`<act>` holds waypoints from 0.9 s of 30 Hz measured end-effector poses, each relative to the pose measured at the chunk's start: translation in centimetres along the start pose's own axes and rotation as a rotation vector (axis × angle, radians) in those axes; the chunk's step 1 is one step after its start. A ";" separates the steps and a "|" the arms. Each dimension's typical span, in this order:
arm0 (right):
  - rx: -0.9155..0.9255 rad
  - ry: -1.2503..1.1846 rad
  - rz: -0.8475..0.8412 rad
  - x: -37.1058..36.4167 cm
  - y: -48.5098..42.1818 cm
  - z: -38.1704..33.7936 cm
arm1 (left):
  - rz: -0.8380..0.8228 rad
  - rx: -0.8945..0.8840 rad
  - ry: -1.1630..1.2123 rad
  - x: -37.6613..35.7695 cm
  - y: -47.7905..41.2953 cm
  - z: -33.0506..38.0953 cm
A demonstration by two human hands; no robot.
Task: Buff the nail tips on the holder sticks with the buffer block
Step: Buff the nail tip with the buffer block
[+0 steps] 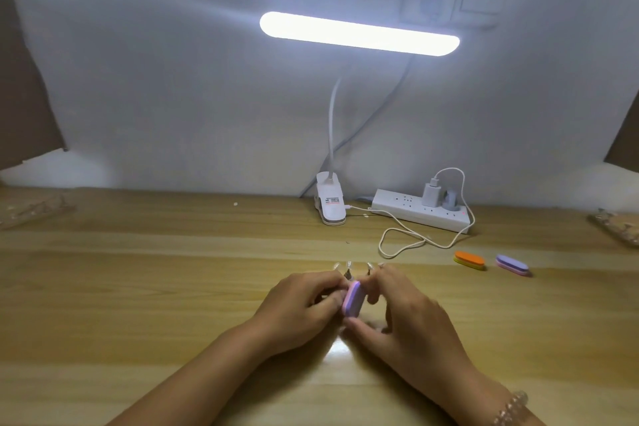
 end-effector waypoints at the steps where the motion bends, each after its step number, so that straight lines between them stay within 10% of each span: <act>1: 0.010 0.012 -0.016 -0.1 0.1 -0.3 | 0.000 -0.001 0.005 0.1 0.0 0.0; 27: -0.048 -0.043 -0.032 0.0 -0.3 0.6 | -0.025 -0.005 -0.019 -0.1 -0.1 0.1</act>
Point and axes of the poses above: each hand's wrist, its own y-axis away from the middle knuckle, its own x-axis out of the back of the hand, z = x × y, the point moved 8 cm from there along -y, towards the middle knuckle
